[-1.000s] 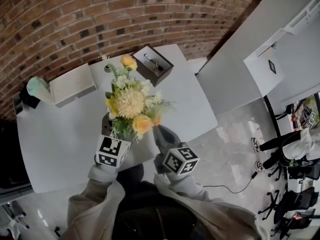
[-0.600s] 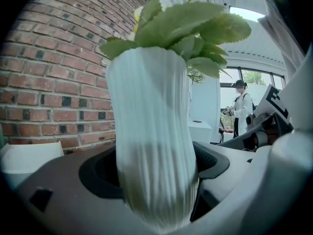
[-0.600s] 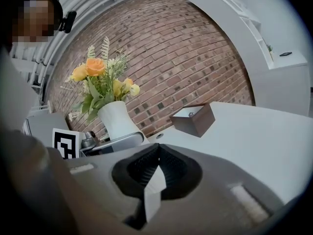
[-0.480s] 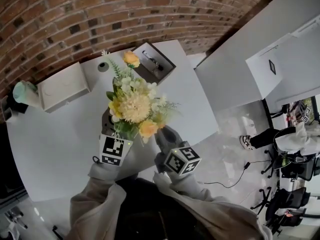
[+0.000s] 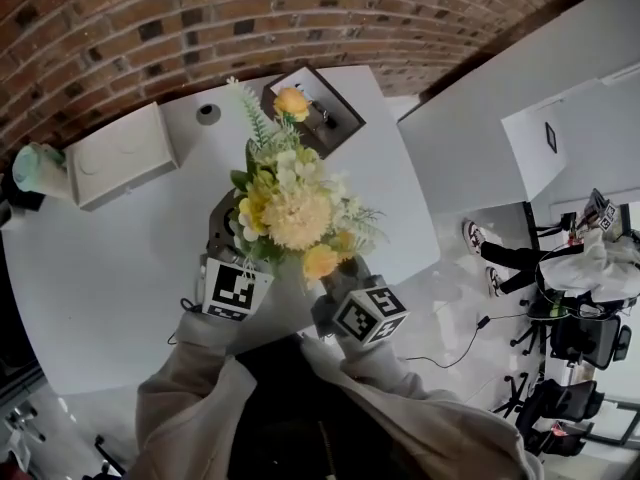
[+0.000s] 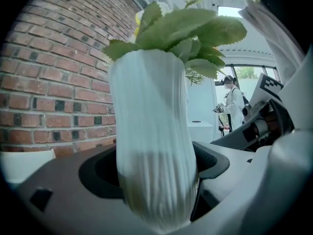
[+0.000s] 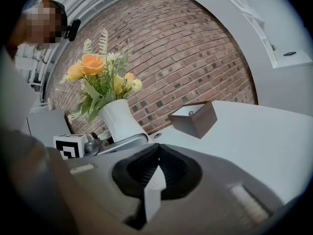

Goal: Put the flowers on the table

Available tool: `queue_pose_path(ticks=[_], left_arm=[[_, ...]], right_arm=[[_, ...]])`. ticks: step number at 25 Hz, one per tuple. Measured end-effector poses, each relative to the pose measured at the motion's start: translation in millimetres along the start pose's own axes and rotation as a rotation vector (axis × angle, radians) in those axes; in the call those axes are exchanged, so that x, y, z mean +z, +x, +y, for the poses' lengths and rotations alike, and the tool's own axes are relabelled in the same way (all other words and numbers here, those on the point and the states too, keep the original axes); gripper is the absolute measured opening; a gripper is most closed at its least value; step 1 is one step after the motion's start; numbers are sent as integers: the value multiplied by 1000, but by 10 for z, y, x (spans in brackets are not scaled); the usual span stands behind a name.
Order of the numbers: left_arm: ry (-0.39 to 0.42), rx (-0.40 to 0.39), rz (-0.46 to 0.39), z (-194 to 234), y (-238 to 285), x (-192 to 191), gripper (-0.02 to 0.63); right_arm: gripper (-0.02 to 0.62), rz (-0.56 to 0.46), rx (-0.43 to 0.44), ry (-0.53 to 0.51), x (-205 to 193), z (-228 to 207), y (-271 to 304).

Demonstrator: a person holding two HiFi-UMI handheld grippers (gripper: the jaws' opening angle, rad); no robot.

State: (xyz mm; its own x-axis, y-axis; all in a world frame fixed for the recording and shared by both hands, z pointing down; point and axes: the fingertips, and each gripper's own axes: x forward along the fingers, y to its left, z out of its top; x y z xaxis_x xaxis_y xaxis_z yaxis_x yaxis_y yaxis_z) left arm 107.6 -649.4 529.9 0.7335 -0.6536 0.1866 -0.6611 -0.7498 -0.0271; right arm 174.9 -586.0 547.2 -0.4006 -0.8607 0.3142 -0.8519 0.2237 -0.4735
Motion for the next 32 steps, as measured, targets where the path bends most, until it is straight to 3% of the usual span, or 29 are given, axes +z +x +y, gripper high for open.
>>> queue_pose_path(ticks=[8, 11, 16, 18, 20, 28, 32], left_arm=[[101, -5, -9, -150, -14, -225, 426], [126, -18, -30, -108, 25, -13, 426], [61, -22, 8, -155, 43, -409, 428], [42, -16, 2, -116, 5, -366, 505], [43, -11, 7, -62, -91, -300, 531], [27, -49, 114, -294, -978, -329, 531], [-96, -44, 125, -379, -1289, -268, 524]], right_arm=[[-1, -7, 9, -7, 52, 128, 42], [-2, -10, -8, -2, 75, 103, 20], [0, -34, -50, 4, 134, 54, -45], [0, -43, -71, 14, 158, 25, -54], [0, -47, -75, 26, 167, 33, -66], [0, -45, -24, 19, 66, 296, -250], [0, -54, -2, 18, -10, 433, -299]])
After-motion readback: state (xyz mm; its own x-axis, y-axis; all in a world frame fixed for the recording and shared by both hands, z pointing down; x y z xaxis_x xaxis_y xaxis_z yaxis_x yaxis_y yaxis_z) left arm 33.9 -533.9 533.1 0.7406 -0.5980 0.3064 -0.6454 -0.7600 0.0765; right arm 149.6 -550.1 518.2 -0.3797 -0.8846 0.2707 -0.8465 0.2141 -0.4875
